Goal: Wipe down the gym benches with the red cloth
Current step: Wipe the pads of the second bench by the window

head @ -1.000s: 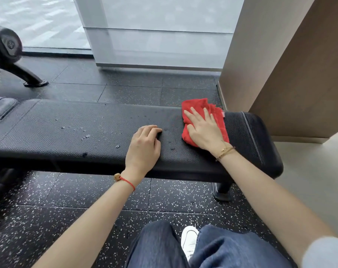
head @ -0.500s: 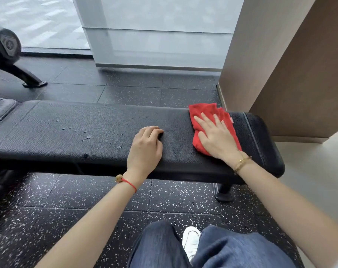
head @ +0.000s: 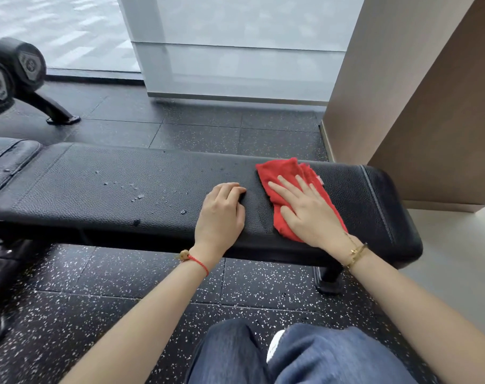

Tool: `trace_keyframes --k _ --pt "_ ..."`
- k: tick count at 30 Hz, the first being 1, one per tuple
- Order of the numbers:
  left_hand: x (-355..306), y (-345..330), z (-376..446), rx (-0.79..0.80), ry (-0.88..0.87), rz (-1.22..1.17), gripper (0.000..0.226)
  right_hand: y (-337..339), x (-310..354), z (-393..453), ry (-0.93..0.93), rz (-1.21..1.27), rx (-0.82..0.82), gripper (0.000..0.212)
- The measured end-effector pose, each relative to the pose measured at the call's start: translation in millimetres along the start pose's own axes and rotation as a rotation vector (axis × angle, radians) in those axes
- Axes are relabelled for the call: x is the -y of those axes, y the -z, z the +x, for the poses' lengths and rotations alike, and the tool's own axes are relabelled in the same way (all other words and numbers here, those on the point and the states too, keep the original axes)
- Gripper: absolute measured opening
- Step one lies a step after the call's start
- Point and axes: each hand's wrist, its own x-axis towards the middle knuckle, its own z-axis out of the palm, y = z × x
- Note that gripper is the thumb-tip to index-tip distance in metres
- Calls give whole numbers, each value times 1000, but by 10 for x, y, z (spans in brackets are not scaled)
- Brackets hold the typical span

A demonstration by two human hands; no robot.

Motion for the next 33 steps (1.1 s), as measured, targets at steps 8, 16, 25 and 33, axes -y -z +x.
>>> trace_keyframes --k 8,16,25,33 --pt "1 9 4 -4 -13 22 30 -79 198 689 -139 -17 -14 53" --pt "114 10 52 18 -41 -39 33 -28 3 375 55 -15 17 59" --pt "263 533 189 59 -41 20 30 2 415 867 -108 51 121 60" --pt "1260 864 -135 -51 -68 141 33 -181 733 446 84 0 65 62"
